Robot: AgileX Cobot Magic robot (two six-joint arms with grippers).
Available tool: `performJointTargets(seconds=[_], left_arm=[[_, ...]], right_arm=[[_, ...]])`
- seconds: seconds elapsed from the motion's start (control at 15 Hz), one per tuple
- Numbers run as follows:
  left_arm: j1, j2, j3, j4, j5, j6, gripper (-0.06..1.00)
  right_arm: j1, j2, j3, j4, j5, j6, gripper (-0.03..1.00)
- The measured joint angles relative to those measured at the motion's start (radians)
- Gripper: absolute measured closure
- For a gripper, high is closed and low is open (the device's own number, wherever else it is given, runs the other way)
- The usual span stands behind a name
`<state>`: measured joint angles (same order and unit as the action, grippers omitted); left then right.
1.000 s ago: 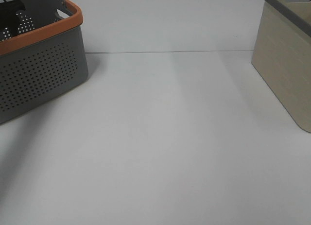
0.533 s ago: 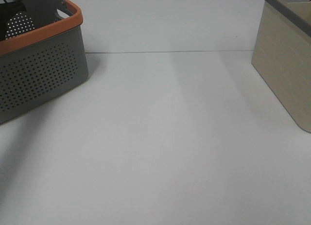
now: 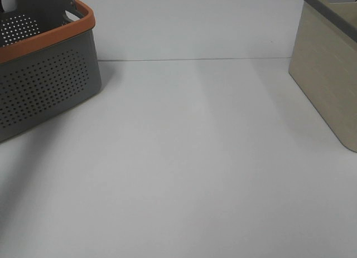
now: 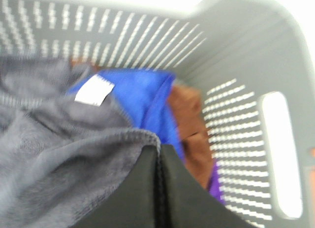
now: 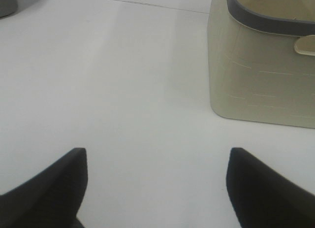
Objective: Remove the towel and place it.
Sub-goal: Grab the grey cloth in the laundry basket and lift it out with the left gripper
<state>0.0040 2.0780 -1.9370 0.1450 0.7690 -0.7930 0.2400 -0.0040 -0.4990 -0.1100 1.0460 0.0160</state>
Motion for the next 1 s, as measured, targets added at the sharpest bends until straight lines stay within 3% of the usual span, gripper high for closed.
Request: performJointTargets(seconds=[0.4,0.87,1.0], left_arm=[[0.0,-0.173,0.0,0.012,-0.052,0.027,0.94],[0.0,-0.351,0.0,0.011,-0.109,0.127,0.94],[-0.004,-0.41,0.0,-0.041,-0.176,0.19,0.94]], right_arm=[[0.0,0.0,0.0,0.0,0.0,0.0,0.2],[0.0,0.0,0.0,0.0,0.0,0.0,0.2],[0.0,0.0,0.0,0.0,0.0,0.0,0.2]])
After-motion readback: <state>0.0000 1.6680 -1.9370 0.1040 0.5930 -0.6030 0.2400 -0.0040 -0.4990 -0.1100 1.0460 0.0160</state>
